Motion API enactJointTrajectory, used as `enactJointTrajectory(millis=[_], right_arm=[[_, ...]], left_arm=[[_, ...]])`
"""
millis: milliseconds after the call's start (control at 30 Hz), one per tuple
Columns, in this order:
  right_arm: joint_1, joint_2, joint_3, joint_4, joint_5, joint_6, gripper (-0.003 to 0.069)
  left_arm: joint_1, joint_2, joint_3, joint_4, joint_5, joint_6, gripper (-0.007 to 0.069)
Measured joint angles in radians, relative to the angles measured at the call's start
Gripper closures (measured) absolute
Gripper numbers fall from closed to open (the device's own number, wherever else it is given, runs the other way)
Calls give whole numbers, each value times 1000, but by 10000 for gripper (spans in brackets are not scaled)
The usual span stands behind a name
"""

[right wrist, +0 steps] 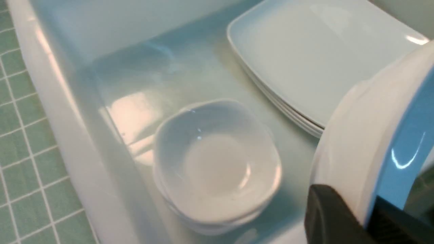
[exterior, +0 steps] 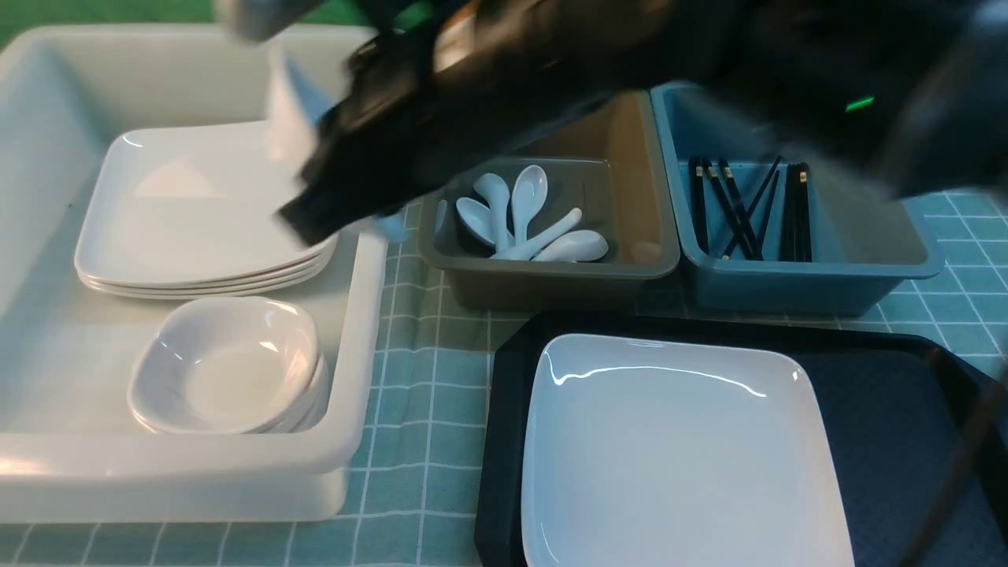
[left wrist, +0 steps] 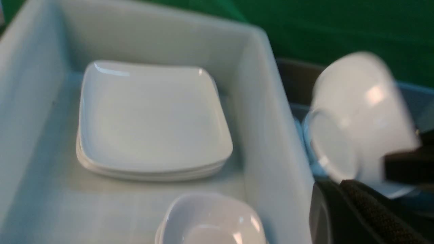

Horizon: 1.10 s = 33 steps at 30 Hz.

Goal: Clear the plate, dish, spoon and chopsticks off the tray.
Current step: Use the right arm to put the small plate into the large storage box on the left

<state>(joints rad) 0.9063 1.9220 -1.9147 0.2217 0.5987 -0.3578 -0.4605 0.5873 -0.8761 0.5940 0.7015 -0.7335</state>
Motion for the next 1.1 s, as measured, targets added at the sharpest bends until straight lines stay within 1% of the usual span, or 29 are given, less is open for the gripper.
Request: enactJointTrajectory(millis=[33,67,100,200,367,500,533,567,733,767,833,933,1100], right_arm=[[8,13,-8,0,-6,0,595],[42,70,-46,0,-24,0,595],[45,75,-46,0,-25,0,595],[75,163,-79,0,-33,0,595],[86,233,-84,-4,-40,-6,595],[90,247,-87,-8,-61,-11,584],[90,250,-87,-9,-61,-12,549],[90,250,-87,-10,-61,-12,543],[94,251,-91,-12,-24,-11,288],[94,250,-93,-13,-11,-11,251],[94,247,-93,-15,12,-11,200],[94,236,-93,-16,20,-4,179],[94,205,-93,-19,31,10,173]], left_arm=[[0,-12,-2,5,1,0,615],[0,-63,-10,20,9,-3,615],[0,-63,-10,20,12,-3,615],[0,-120,-10,24,79,-3,615],[0,-154,-10,31,190,1,615],[0,-155,-10,31,208,3,615],[0,-155,-10,31,210,3,615],[0,-155,-10,31,210,3,615],[0,-155,-10,31,210,4,615],[0,-155,-10,31,210,5,615],[0,-155,-10,31,211,5,615],[0,-155,-10,31,214,5,615],[0,-155,-10,31,217,5,615]])
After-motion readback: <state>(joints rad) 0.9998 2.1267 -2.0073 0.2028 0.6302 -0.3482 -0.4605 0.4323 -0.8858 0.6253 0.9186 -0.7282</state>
